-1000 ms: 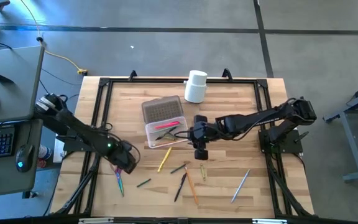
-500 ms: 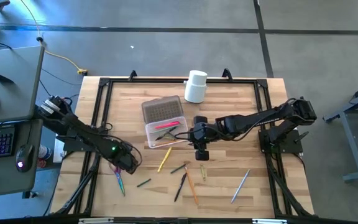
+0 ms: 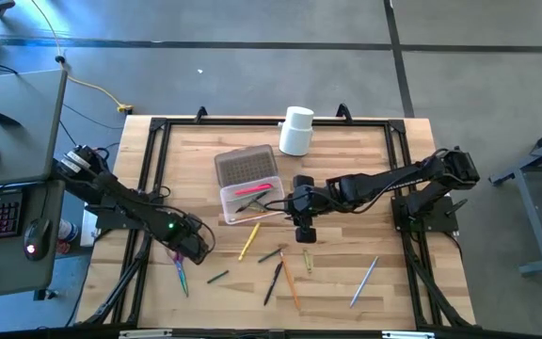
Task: Pick & place school supplies into a supply box
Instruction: Put the violet scissors into the black supply box
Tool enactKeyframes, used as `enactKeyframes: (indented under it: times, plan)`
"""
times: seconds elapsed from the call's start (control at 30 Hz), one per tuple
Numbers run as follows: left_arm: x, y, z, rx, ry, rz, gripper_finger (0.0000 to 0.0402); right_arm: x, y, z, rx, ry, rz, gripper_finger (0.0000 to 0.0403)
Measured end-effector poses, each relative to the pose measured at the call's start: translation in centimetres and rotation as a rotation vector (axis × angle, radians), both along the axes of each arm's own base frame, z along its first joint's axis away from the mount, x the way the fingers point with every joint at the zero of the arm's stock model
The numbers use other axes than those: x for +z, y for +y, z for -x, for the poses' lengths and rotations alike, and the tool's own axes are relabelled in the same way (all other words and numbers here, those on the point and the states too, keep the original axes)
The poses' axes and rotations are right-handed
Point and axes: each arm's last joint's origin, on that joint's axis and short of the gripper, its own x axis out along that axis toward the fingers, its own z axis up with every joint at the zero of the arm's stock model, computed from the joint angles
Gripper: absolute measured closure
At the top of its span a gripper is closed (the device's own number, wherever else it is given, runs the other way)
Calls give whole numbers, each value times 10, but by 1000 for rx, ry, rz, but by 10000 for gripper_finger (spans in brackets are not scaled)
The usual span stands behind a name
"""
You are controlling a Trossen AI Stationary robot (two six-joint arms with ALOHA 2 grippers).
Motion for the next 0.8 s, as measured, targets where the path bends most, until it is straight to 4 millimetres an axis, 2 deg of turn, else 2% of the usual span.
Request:
enactKeyframes:
  times: [0.1, 0.3, 0.5, 0.6, 0.8]
  plan:
    - [0, -1, -2, 10, -28, -6, 378, 0, 0, 0, 0, 0, 0, 289]
    - [11, -6, -14, 12, -94, -30, 366, 0, 0, 0, 0, -1, 0, 289]
    - [43, -15, -37, -80, -263, -105, 384, 0, 0, 0, 0, -1, 0, 289]
    - [67, -19, -48, -109, -342, -166, 383, 0, 0, 0, 0, -1, 0, 289]
    - [103, 4, -75, -276, -388, -277, 379, 0, 0, 0, 2, 6, -1, 289]
